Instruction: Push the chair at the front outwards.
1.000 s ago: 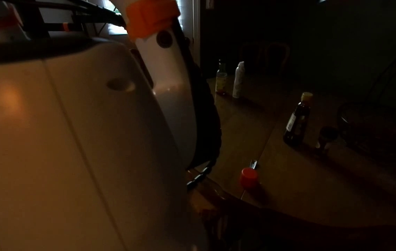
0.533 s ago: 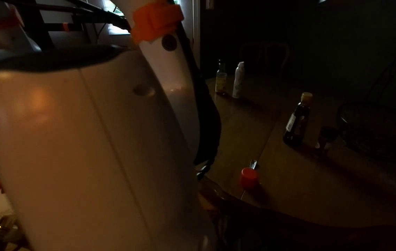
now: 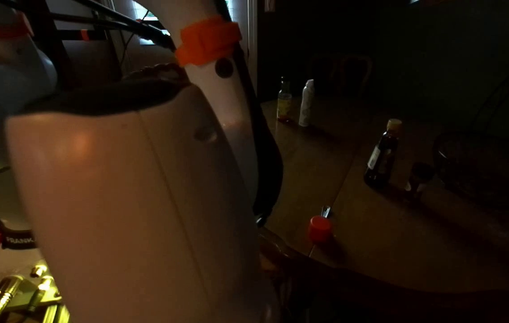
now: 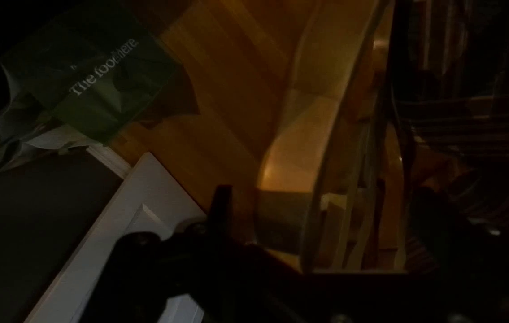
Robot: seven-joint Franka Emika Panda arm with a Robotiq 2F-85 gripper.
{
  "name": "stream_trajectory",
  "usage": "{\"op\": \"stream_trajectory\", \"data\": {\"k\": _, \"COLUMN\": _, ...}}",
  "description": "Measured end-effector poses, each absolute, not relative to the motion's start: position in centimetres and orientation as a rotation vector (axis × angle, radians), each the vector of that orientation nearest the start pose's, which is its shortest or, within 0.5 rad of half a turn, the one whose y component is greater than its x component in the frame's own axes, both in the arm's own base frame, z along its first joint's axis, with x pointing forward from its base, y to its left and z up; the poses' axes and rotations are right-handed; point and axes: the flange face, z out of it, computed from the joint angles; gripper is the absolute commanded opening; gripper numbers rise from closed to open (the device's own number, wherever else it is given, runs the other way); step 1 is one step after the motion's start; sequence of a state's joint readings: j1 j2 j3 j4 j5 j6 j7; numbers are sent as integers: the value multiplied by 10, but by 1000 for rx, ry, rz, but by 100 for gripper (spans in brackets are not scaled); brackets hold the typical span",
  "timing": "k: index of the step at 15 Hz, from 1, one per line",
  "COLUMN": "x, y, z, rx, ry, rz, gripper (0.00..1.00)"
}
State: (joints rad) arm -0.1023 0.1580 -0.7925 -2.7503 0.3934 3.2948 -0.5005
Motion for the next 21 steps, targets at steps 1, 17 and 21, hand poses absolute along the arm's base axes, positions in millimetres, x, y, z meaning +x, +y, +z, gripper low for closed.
{"op": "stream_trajectory", "data": {"k": 1, "x": 222, "y": -359, "z": 230, "rx": -3216, "ry": 1298, "rz": -484, "gripper": 100}}
{"op": "stream_trajectory", "data": {"k": 17, "x": 254, "y": -309, "z": 239, "rx": -3385, "ry": 1371, "rz": -538, "gripper": 100}}
{"op": "stream_trajectory", "data": {"k": 21, "x": 265, "y": -275, "z": 242, "rx": -3426, "ry": 1290, "rz": -542, "gripper": 100}}
